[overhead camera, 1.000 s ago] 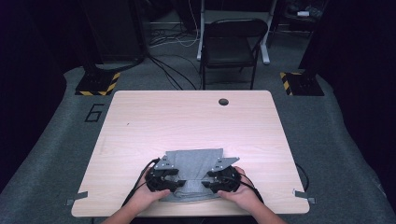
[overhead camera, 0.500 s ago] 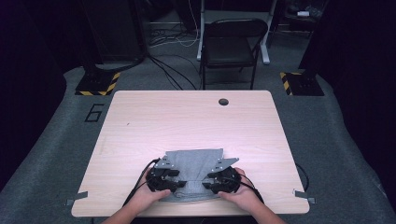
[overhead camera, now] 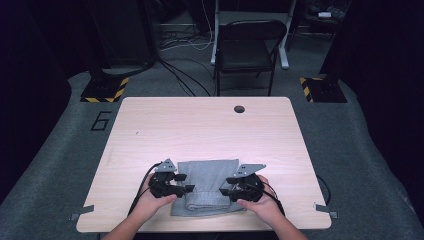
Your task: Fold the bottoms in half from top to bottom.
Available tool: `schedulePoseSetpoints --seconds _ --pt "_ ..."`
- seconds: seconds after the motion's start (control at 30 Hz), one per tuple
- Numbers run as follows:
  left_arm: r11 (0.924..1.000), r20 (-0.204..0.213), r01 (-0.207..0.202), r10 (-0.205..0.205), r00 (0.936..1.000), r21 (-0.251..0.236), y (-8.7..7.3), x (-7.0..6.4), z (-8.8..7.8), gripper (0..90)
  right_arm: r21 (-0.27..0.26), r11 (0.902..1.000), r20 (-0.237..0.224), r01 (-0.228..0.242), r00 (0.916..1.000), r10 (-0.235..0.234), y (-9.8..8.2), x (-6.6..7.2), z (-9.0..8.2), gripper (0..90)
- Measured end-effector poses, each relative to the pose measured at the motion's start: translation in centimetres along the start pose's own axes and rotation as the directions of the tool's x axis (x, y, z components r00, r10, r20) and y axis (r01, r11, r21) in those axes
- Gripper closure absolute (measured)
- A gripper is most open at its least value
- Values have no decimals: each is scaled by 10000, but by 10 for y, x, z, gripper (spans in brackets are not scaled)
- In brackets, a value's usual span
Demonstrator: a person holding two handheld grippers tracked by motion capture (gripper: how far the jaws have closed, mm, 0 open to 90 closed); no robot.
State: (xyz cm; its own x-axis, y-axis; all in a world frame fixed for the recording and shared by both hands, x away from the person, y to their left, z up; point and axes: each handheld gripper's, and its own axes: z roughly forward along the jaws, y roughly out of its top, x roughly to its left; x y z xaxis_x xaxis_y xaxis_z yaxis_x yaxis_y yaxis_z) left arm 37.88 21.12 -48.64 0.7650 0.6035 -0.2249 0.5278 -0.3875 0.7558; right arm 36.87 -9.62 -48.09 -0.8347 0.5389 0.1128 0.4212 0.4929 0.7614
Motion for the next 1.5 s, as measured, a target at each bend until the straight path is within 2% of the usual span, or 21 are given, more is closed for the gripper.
schedulePoseSetpoints --seconds 0.17,0.2,0.23,0.27,0.33,0.37,0.6,0.67,0.7,0.77,0.9,1.0,1.1,1.2,1.23,1.3,1.33,1.4,1.43,1.47,1.5 --pt "9999 -437 105 -106 9990 -23 2 10 -4 413 42 9999 722 -117 9973 113 0 -12 -3 480" --pt "9999 -499 110 -110 9987 10 2 13 -5 413 185 9998 819 34 9966 -49 0 -15 -4 476" --pt "9996 -490 271 -270 9984 4 1 15 -7 414 152 9999 1017 -28 9948 12 0 -16 -3 475" --pt "9997 -649 242 -245 9976 -53 1 17 -8 414 274 9996 1149 47 9933 -78 -1 -18 -3 475" --pt "9992 -651 406 -409 9970 -70 0 20 -10 414 306 9995 1255 43 9921 -82 -3 -20 -3 473" --pt "9994 -731 340 -342 9967 -32 0 22 -11 414 306 9995 1309 -56 9914 16 -4 -21 -3 471" --pt "9978 -997 611 -633 9930 -256 -1 30 -15 414 319 9994 1407 -128 9900 82 -5 -28 -4 467" --pt "9985 -1064 507 -525 9929 -200 -1 31 -15 414 334 9993 1393 -154 9902 106 -5 -29 -4 468" --pt "9977 -1075 640 -660 9920 -219 -1 31 -15 415 337 9993 1394 -173 9902 124 -5 -29 -3 468" --pt "9988 -1048 458 -475 9934 -183 -1 31 -15 418 336 9993 1393 -170 9902 121 -5 -29 -4 468" --pt "9993 -1004 378 -380 9942 -40 0 31 -16 419 336 9990 1405 -304 9897 254 -5 -28 -4 468" --pt "9985 -990 553 -549 9936 13 1 32 -14 422 307 9994 1444 -168 9894 122 -5 -30 -4 468" --pt "9990 -1186 438 -431 9920 36 2 34 -10 421 411 9989 1555 -224 9877 157 -4 -32 -2 467" --pt "9990 -1139 408 -385 9928 187 4 37 -8 418 566 9983 1581 -100 9874 9 -3 -33 0 467" --pt "9991 -1180 395 -373 9923 163 6 39 -6 417 666 9977 1558 112 9876 -215 0 -34 3 463" --pt "9989 -1195 439 -414 9920 183 8 41 -6 417 764 9969 1655 182 9857 -306 3 -35 4 459" --pt "9978 -1171 655 -641 9910 88 10 44 -4 418 777 9968 1708 174 9848 -305 5 -36 5 458" --pt "9977 -1152 673 -661 9911 62 13 48 -3 418 802 9967 1761 153 9839 -293 9 -39 6 454" --pt "9985 -1186 546 -533 9915 74 15 50 -2 419 798 9966 1815 211 9828 -353 11 -41 7 454" --pt "9968 -1131 805 -799 9904 11 15 51 0 419 793 9967 1823 187 9827 -329 13 -43 7 454" --pt "9964 -1102 849 -842 9903 19 16 53 0 420 801 9966 1855 173 9821 -319 14 -45 7 453"
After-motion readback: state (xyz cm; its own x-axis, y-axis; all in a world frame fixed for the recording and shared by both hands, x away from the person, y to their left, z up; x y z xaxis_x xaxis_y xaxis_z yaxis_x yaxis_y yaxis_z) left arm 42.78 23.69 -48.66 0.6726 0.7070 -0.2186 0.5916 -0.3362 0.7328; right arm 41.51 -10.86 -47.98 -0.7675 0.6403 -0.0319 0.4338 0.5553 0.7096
